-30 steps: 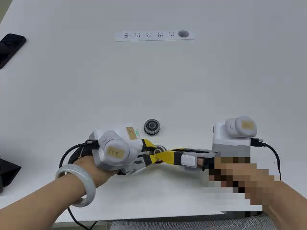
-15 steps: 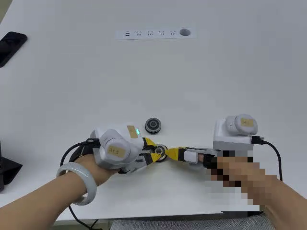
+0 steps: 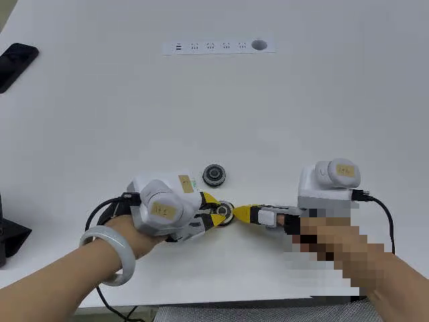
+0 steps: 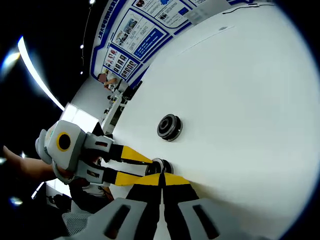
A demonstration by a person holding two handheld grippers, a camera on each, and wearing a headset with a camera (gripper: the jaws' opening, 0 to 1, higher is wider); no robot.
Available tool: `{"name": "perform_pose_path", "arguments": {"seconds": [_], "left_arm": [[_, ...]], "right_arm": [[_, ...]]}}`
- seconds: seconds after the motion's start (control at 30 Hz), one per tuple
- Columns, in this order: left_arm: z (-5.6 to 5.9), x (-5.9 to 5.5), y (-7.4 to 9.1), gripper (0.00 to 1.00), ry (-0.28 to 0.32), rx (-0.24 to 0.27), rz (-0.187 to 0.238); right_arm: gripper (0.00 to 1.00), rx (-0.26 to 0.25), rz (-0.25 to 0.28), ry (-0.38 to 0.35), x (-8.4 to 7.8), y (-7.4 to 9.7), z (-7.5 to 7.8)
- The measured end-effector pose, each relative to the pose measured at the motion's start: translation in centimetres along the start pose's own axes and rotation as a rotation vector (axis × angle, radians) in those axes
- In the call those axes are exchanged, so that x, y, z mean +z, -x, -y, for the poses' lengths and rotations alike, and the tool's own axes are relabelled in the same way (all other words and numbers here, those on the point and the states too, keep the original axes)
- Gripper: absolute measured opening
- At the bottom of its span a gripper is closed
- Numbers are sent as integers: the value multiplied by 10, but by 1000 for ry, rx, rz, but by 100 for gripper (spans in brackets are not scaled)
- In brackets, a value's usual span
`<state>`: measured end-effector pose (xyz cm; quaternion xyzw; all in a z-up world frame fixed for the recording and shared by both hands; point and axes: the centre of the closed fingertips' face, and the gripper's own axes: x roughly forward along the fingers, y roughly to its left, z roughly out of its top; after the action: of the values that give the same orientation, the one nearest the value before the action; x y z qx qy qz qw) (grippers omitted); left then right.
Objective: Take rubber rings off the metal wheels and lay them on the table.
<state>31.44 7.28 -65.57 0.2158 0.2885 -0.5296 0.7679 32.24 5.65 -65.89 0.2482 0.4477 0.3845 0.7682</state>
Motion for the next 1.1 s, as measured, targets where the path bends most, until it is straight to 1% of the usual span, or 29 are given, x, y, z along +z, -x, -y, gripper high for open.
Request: {"name": "perform_pose_path", "arguments": {"seconds": [0.1, 0.13, 0.37, 0.43, 0.5, 0.53, 0.57, 0.6, 0.67, 0.7, 0.8, 0.93, 1.1], "left_arm": [[0, 0, 0, 12, 0, 0, -2], [0, 0, 0, 12, -1, 0, -2], [1, 0, 1, 12, -1, 0, -4], [1, 0, 1, 12, -2, 1, -4], [1, 1, 1, 12, -3, 0, -4], [1, 1, 1, 12, -5, 0, -4], [1, 1, 1, 12, -5, -1, -5], [1, 1, 1, 12, -4, -1, -5], [2, 1, 1, 12, -7, 0, -7], [1, 1, 1, 12, -6, 0, -8], [2, 2, 1, 12, -10, 0, -10], [1, 2, 1, 12, -15, -2, -14], [2, 2, 1, 13, -20, 5, -11]], "right_arm": [[2, 6, 6, 6, 0, -1, -5], [2, 3, 9, 6, 1, -2, -4], [2, 23, 15, -15, 1, -4, -11], [2, 45, 22, -27, 3, -5, -16], [2, 106, 54, -54, 10, -7, -30], [2, 96, 69, -48, 15, -7, -31], [2, 87, 63, -36, 15, -7, -32], [2, 61, 51, -5, 13, -7, -28], [2, 66, 55, -27, 13, -8, -28], [2, 56, 55, -33, 12, -7, -24], [2, 30, 42, -26, 9, -5, -18], [2, 18, 37, -29, 7, -3, -14], [2, 9, 31, -26, 5, -3, -14]]}}
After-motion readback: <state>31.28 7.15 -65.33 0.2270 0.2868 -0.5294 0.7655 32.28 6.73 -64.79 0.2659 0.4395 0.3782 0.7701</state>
